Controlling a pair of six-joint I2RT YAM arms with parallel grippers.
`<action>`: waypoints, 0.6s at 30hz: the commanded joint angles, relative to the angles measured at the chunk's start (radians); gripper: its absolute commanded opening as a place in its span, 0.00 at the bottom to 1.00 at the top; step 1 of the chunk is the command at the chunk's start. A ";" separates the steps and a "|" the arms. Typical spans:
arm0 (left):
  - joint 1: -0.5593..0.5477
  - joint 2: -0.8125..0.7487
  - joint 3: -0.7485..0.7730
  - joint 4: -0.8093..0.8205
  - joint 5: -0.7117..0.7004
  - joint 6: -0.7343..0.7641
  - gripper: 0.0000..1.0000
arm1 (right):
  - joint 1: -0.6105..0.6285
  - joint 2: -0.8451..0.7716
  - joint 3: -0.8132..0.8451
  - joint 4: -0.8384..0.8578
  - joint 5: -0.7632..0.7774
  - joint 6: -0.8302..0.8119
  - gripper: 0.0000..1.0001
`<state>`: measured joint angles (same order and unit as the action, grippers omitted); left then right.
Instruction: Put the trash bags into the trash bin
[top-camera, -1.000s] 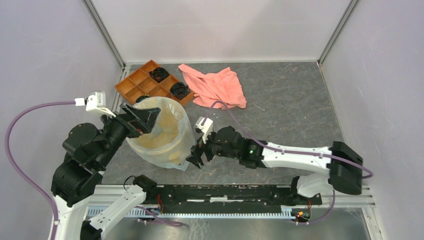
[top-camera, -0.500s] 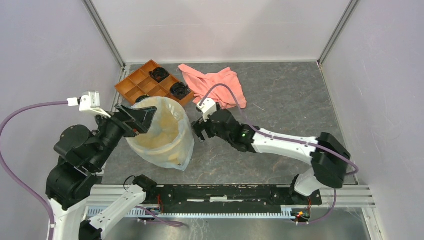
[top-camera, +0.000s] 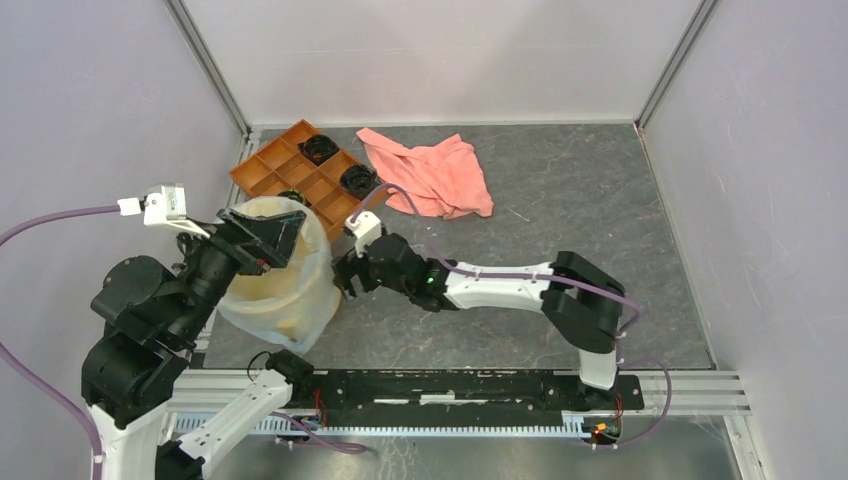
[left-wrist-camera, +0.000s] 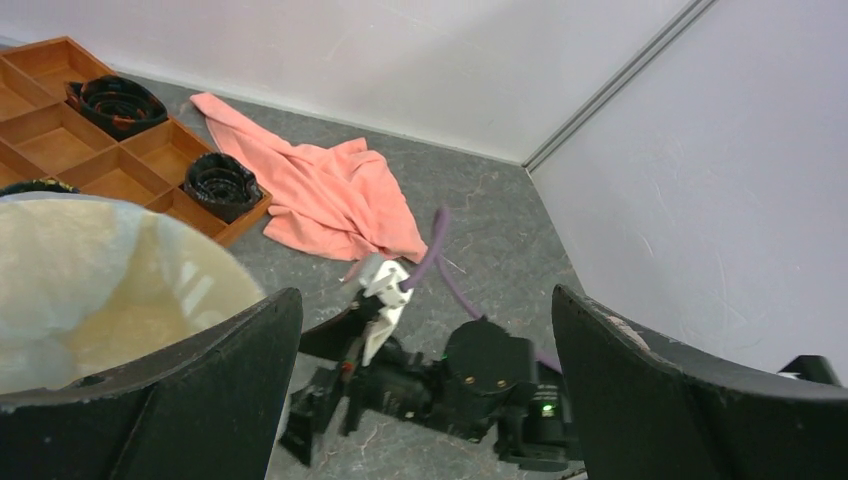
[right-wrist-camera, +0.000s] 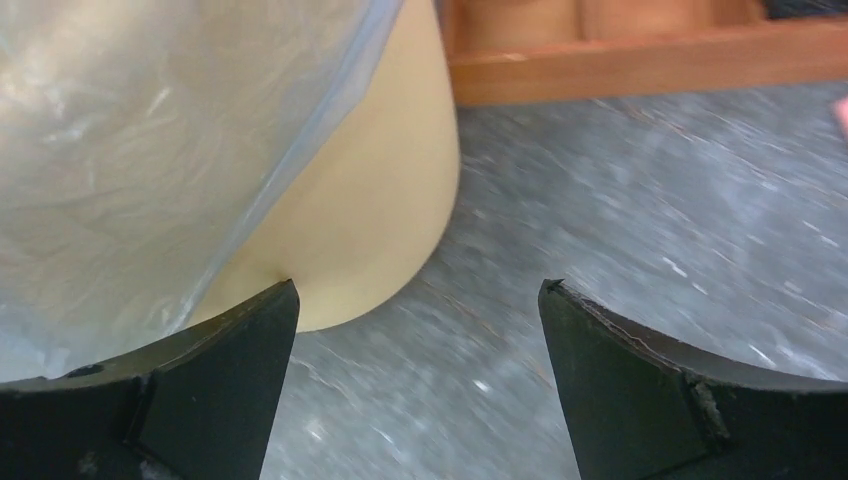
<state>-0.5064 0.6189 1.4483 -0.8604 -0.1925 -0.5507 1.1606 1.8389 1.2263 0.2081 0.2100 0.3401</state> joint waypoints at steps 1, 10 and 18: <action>-0.001 0.000 0.026 0.007 -0.014 0.026 1.00 | 0.039 0.093 0.146 0.139 -0.103 0.077 0.97; -0.001 0.006 0.039 0.035 -0.024 -0.008 1.00 | 0.025 -0.148 0.083 -0.188 -0.002 -0.117 0.98; -0.002 0.067 0.037 0.100 -0.063 0.056 1.00 | -0.041 -0.667 -0.133 -0.431 0.296 -0.232 0.98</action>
<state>-0.5064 0.6338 1.4696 -0.8356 -0.2382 -0.5503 1.1275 1.3838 1.1473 -0.0914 0.2810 0.2070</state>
